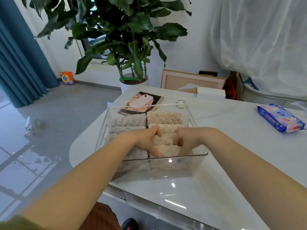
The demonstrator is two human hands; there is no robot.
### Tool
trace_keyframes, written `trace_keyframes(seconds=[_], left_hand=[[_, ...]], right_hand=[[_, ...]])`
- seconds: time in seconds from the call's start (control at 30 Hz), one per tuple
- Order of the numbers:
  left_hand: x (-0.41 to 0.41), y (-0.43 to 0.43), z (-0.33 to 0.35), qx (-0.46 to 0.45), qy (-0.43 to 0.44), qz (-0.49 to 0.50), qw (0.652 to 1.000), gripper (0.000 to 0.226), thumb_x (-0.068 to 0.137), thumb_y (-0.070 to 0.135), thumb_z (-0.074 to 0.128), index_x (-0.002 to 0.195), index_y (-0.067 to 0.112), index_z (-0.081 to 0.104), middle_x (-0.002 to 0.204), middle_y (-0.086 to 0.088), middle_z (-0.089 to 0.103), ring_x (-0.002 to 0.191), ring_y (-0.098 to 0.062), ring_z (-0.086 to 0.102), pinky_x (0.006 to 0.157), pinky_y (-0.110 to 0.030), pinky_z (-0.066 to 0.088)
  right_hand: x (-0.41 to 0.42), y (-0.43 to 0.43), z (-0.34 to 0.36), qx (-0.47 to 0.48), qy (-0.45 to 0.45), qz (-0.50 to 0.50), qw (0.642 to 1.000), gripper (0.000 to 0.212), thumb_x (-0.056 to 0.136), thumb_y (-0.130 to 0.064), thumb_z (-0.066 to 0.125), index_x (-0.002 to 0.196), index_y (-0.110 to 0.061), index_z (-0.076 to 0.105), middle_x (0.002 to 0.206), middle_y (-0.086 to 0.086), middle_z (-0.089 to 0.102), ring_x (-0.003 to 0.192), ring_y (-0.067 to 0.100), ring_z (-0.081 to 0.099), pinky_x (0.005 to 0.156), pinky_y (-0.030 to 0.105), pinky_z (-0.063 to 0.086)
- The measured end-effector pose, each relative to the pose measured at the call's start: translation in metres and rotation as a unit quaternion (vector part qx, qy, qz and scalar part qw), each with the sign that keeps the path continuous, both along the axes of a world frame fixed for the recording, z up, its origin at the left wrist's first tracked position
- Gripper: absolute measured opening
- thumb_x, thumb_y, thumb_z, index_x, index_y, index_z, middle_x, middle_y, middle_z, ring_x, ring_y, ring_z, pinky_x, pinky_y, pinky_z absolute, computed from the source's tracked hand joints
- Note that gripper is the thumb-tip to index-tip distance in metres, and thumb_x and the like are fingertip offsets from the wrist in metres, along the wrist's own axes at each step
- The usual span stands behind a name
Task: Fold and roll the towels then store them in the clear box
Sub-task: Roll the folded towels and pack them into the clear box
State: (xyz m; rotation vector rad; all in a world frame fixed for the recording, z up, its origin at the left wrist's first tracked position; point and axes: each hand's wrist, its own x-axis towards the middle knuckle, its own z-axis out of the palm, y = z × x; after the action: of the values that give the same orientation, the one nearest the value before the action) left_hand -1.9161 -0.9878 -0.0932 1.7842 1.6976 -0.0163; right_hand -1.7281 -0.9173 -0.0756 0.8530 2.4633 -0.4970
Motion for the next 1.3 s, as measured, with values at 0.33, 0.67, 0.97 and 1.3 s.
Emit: trace_keyframes(seconds=[0.33, 0.67, 0.97, 1.3], left_hand=[[-0.003, 0.02, 0.001, 0.173, 0.119, 0.023, 0.977, 0.033, 0.09, 0.022, 0.059, 0.12, 0.014, 0.052, 0.115, -0.003, 0.057, 0.103, -0.023, 0.055, 0.086, -0.034, 0.047], [-0.034, 0.021, -0.008, 0.096, -0.07, 0.099, 0.988, 0.034, 0.084, 0.037, 0.067, 0.111, 0.021, 0.055, 0.105, 0.007, 0.055, 0.095, -0.012, 0.053, 0.081, -0.024, 0.044], [-0.059, -0.018, 0.017, -0.077, 0.299, 0.003, 0.951, 0.14, 0.048, 0.063, 0.083, 0.149, 0.027, -0.008, 0.157, -0.001, 0.003, 0.143, -0.028, 0.015, 0.114, -0.048, 0.024], [-0.06, -0.023, -0.017, 0.106, 0.359, 0.008, 0.927, 0.115, 0.056, 0.063, 0.077, 0.141, 0.014, 0.018, 0.147, -0.008, 0.028, 0.135, -0.028, 0.029, 0.109, -0.046, 0.028]], right_hand=[[-0.019, 0.021, -0.005, 0.251, 0.045, -0.025, 0.967, 0.032, 0.083, -0.005, 0.05, 0.112, -0.018, 0.055, 0.109, 0.003, 0.061, 0.104, 0.023, 0.056, 0.09, 0.036, 0.036], [-0.02, 0.03, -0.014, 0.236, 0.094, -0.018, 0.967, 0.031, 0.079, -0.009, 0.052, 0.108, -0.019, 0.059, 0.104, 0.0, 0.056, 0.098, 0.022, 0.055, 0.076, 0.032, 0.041], [-0.027, 0.009, -0.006, -0.015, 0.007, -0.006, 1.0, 0.114, 0.061, -0.056, 0.08, 0.147, -0.034, 0.009, 0.153, -0.005, 0.012, 0.142, 0.024, 0.016, 0.115, 0.049, 0.021], [-0.026, -0.005, -0.034, 0.215, -0.012, 0.047, 0.975, 0.11, 0.074, -0.019, 0.063, 0.147, -0.036, -0.018, 0.153, 0.015, 0.009, 0.142, 0.031, 0.009, 0.112, 0.054, 0.005]])
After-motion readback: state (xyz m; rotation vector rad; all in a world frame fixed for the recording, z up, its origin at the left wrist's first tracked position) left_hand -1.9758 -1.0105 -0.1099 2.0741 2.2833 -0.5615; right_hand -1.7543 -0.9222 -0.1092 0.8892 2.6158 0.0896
